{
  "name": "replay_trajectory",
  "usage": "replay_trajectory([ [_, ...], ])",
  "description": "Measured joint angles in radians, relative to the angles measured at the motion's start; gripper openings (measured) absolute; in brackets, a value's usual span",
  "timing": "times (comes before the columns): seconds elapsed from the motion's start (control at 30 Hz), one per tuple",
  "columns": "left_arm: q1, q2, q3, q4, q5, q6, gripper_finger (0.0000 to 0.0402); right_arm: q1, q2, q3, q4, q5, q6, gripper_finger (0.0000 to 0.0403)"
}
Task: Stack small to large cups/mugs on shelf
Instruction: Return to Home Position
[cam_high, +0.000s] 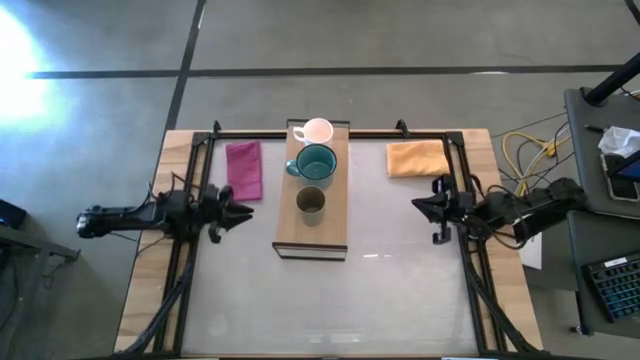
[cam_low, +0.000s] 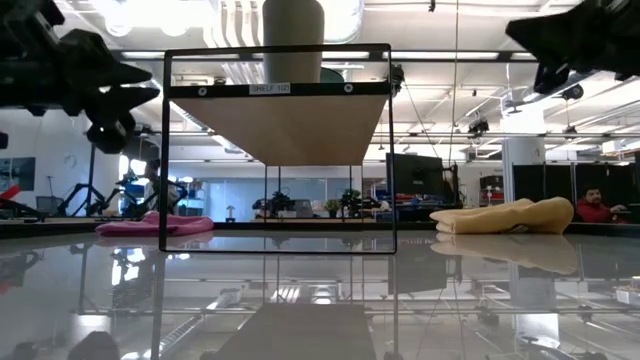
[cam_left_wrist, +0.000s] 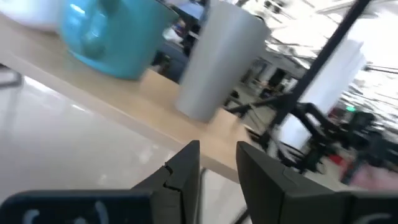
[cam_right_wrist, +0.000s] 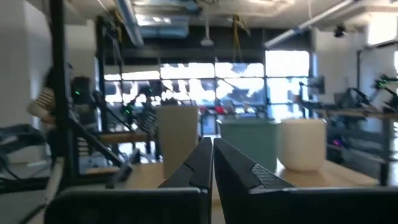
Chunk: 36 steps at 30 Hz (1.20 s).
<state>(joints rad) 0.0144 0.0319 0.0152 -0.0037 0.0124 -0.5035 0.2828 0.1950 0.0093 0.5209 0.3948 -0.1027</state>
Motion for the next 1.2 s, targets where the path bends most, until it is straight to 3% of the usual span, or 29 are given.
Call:
replay_trajectory([
  [0.53,0.05,0.052,0.0,-0.001,0.016,0.015,0.0091,0.0,0.031,0.0,-0.044,0.017,0.279,0.0009],
  [1.2,0.05,0.059,-0.001,-0.001,0.017,0.017,0.0091,0.0,0.031,0.0,-0.045,0.017,0.286,0.0009],
])
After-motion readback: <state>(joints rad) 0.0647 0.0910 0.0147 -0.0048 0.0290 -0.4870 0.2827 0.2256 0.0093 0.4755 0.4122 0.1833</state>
